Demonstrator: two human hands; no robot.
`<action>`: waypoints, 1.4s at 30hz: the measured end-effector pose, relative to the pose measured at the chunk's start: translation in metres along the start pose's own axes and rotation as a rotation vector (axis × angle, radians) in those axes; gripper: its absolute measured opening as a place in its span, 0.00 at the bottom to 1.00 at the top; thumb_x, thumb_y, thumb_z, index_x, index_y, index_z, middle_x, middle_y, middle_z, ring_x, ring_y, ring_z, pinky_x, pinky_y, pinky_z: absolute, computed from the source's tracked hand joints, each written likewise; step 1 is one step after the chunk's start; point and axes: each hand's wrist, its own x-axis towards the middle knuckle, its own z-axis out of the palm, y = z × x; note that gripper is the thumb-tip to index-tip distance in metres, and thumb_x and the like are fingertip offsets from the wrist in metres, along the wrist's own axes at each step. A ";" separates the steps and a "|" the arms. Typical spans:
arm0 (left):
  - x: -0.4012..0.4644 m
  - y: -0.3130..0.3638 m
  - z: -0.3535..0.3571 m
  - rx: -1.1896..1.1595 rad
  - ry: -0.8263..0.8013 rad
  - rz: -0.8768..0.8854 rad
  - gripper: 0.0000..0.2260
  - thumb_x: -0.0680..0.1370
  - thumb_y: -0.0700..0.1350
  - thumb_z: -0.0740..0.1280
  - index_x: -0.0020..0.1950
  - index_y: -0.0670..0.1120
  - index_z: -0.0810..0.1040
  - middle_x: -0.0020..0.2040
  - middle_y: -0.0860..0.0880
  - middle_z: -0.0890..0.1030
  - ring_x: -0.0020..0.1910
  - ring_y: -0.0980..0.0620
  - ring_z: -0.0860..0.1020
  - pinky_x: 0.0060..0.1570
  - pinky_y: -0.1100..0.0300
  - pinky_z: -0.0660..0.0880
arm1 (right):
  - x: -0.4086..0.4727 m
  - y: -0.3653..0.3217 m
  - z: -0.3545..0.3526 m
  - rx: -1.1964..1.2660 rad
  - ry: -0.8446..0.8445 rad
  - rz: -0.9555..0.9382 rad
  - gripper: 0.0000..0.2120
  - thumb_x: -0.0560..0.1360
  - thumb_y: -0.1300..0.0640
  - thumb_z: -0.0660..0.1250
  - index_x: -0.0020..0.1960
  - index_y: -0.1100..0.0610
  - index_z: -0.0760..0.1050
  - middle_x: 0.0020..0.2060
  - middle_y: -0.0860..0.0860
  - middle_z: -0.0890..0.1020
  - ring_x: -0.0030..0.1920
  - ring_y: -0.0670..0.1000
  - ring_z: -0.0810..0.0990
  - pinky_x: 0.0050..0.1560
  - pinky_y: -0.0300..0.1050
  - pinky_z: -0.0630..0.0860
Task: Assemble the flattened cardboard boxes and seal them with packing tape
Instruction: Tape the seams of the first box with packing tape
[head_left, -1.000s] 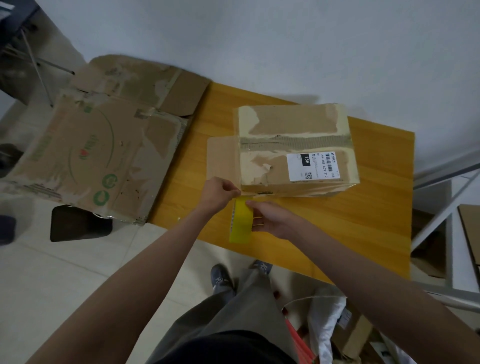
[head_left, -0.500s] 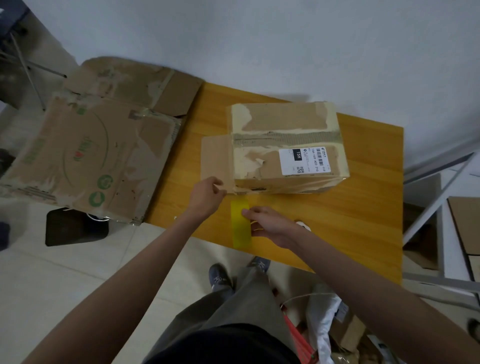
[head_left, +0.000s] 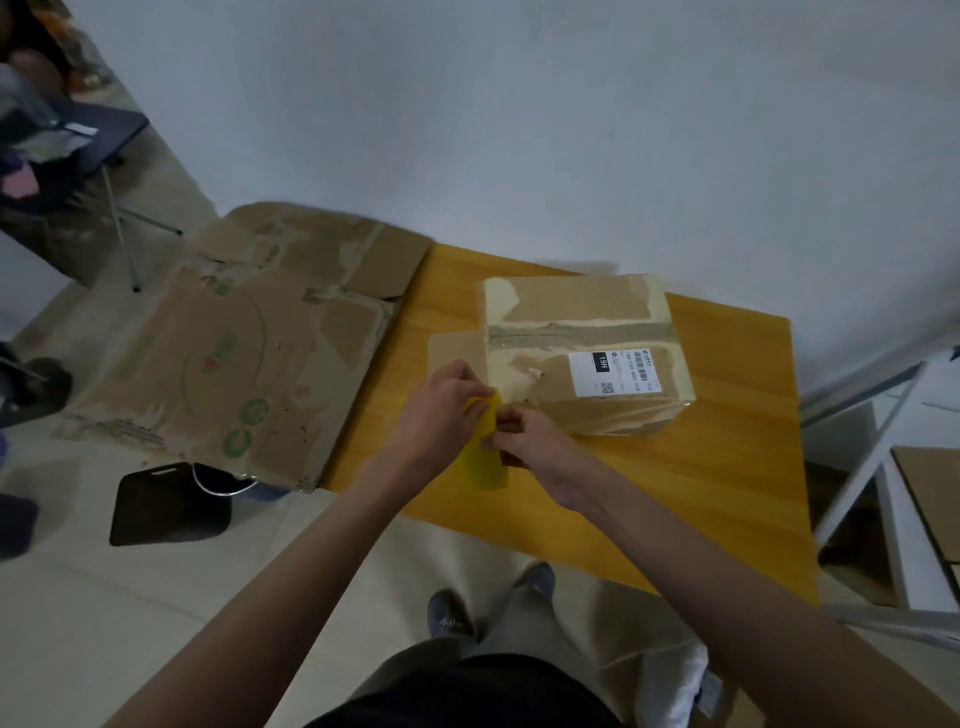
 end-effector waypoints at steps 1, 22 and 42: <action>-0.001 0.003 -0.002 -0.001 0.034 0.002 0.10 0.80 0.43 0.68 0.60 0.43 0.83 0.51 0.49 0.76 0.50 0.48 0.78 0.49 0.50 0.76 | -0.002 -0.004 0.001 0.002 -0.001 -0.015 0.08 0.77 0.64 0.69 0.56 0.58 0.76 0.44 0.50 0.80 0.46 0.50 0.79 0.47 0.45 0.74; 0.045 0.044 -0.031 -0.287 0.136 -0.338 0.07 0.74 0.50 0.75 0.42 0.48 0.81 0.37 0.56 0.79 0.37 0.59 0.76 0.32 0.66 0.69 | -0.033 -0.037 -0.010 -0.270 0.266 -0.299 0.13 0.74 0.64 0.70 0.56 0.62 0.72 0.44 0.51 0.75 0.43 0.51 0.74 0.47 0.53 0.75; 0.073 0.067 -0.011 -0.226 0.126 0.080 0.11 0.77 0.47 0.72 0.59 0.48 0.84 0.50 0.55 0.75 0.48 0.56 0.75 0.48 0.62 0.73 | -0.047 -0.060 -0.064 -0.185 0.280 -0.296 0.09 0.79 0.59 0.68 0.57 0.61 0.72 0.50 0.59 0.76 0.48 0.57 0.75 0.51 0.57 0.72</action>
